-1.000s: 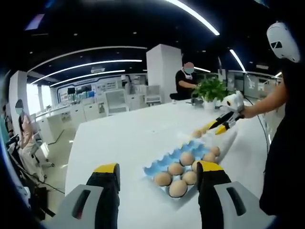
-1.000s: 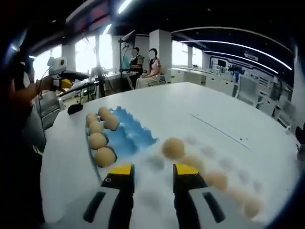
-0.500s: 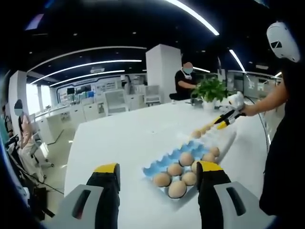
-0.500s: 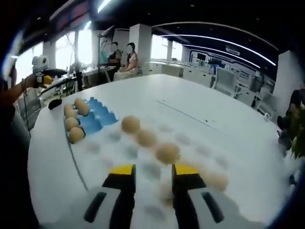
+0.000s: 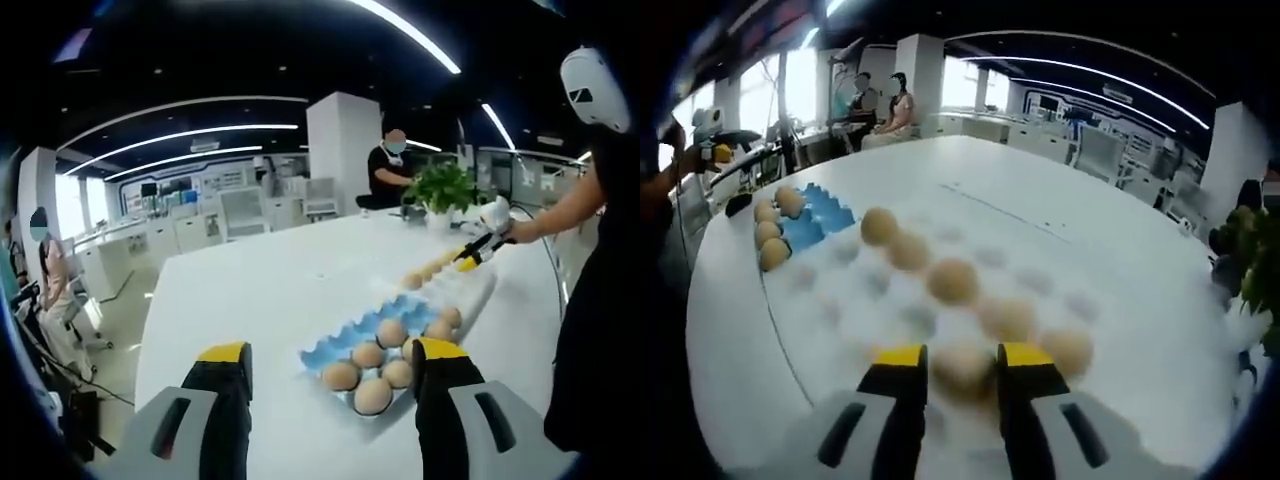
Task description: Place the egg into an empty slot of the egg tray after lifting it from the table, then release the egg inside the slot.
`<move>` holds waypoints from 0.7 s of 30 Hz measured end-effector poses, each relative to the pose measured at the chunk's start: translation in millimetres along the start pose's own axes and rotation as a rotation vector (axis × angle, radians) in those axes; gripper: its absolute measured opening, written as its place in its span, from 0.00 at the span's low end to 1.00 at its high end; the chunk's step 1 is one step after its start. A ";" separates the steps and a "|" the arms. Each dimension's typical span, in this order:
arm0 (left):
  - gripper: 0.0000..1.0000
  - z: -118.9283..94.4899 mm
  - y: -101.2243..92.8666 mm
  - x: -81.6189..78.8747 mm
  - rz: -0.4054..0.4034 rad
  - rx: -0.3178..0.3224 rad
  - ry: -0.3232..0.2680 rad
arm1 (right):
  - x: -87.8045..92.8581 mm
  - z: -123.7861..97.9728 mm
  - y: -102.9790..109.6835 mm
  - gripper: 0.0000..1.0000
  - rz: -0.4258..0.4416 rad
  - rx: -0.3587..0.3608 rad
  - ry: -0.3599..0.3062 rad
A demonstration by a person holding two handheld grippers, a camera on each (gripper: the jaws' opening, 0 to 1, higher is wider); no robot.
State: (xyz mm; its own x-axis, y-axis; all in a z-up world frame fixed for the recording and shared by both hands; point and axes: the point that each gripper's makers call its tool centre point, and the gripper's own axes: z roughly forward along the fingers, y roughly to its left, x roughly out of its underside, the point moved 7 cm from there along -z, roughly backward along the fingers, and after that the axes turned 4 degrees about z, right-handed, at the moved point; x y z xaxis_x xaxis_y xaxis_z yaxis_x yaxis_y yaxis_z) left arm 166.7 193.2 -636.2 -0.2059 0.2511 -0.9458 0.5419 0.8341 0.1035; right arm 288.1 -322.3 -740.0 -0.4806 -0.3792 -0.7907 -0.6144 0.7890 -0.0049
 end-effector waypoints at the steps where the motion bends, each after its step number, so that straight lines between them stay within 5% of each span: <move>1: 0.65 0.0 0.0 0.0 0.001 0.000 0.000 | -1.0 -0.6 -0.1 0.28 -0.020 -0.010 -0.003; 21: 0.64 2.7 -2.4 -4.9 0.006 0.002 -0.008 | -10.2 -7.7 2.4 0.24 -0.042 -0.008 0.013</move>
State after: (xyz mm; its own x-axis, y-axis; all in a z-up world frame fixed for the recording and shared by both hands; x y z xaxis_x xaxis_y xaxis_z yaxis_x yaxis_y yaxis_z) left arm 168.7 188.6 -632.7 -0.1956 0.2523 -0.9477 0.5450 0.8314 0.1089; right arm 286.7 -320.2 -727.2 -0.4620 -0.4182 -0.7821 -0.6393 0.7682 -0.0332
